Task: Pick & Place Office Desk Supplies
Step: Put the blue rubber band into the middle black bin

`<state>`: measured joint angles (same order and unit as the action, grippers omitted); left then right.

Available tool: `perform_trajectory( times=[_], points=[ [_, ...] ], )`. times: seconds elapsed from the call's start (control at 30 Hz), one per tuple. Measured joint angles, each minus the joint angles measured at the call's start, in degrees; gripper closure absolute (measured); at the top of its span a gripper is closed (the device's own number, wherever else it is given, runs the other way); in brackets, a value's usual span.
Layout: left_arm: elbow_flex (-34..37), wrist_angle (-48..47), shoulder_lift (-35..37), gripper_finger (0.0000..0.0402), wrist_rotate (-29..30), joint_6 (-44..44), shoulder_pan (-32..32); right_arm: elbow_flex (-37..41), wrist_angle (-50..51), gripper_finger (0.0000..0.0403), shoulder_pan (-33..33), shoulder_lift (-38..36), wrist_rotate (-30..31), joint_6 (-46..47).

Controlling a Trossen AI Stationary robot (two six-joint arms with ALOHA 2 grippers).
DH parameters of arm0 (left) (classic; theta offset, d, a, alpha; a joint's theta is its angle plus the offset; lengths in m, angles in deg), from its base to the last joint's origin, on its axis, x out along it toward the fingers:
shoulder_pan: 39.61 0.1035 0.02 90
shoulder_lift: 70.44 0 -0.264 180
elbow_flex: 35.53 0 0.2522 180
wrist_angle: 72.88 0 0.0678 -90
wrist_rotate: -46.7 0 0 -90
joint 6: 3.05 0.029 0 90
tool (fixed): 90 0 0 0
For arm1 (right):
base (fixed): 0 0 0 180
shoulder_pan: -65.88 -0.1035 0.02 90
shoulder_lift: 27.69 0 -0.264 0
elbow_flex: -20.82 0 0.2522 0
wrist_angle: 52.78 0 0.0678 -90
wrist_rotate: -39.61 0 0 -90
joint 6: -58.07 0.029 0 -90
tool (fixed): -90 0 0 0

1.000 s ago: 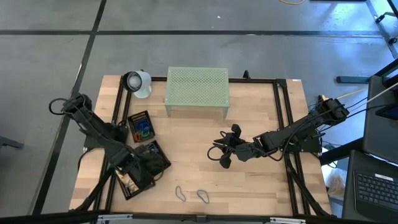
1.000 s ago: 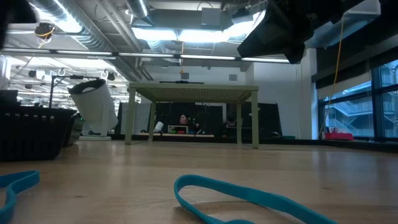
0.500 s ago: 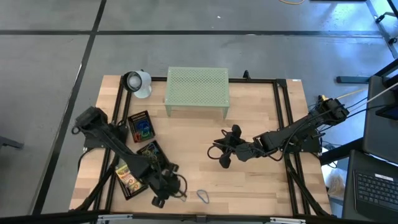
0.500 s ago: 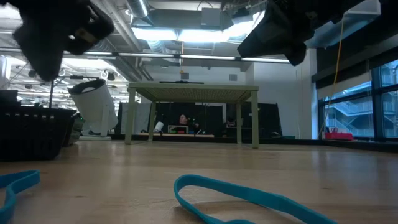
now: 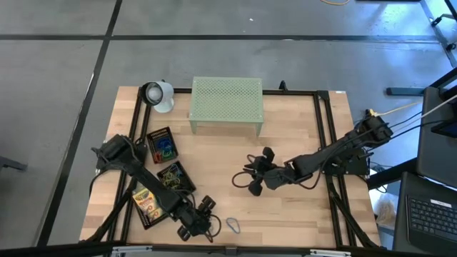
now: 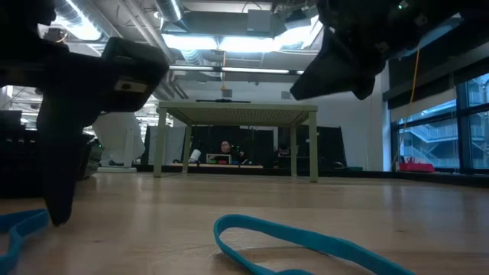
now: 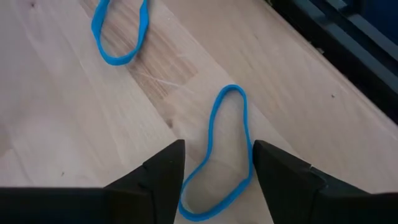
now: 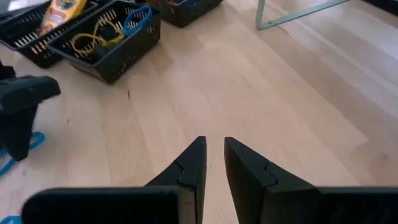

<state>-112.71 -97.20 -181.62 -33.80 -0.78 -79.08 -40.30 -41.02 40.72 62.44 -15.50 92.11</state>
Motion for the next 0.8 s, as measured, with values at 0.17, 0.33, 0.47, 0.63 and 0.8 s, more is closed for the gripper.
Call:
perform_trajectory(
  times=[0.17, 0.33, 0.47, 0.63, 0.8],
  points=[
    [-0.1, -0.3, -0.1, 0.0244, -0.3, -1.7, 0.1, 0.0, -0.6, 0.0341, 0.0, 1.3, -0.8, 0.2],
    [0.0, -0.1, -0.2, 0.0314, -2.1, -5.2, 0.2, 0.0, -2.0, 0.0341, -0.1, 1.4, -4.8, 1.9],
    [0.0, 0.2, -0.2, 0.0375, -2.9, -8.8, 0.3, 0.0, -3.9, 0.0341, -0.5, 1.4, -6.0, 2.0],
    [0.3, -1.2, 1.8, 0.0396, -1.6, -11.3, 0.2, 0.0, -5.7, 0.0341, -1.5, 1.4, -6.0, 2.0],
    [0.3, -2.0, 7.9, 0.0399, 4.7, -11.6, -0.3, 0.0, -5.7, 0.0341, -2.7, 1.4, -6.0, 2.0]
  ],
)
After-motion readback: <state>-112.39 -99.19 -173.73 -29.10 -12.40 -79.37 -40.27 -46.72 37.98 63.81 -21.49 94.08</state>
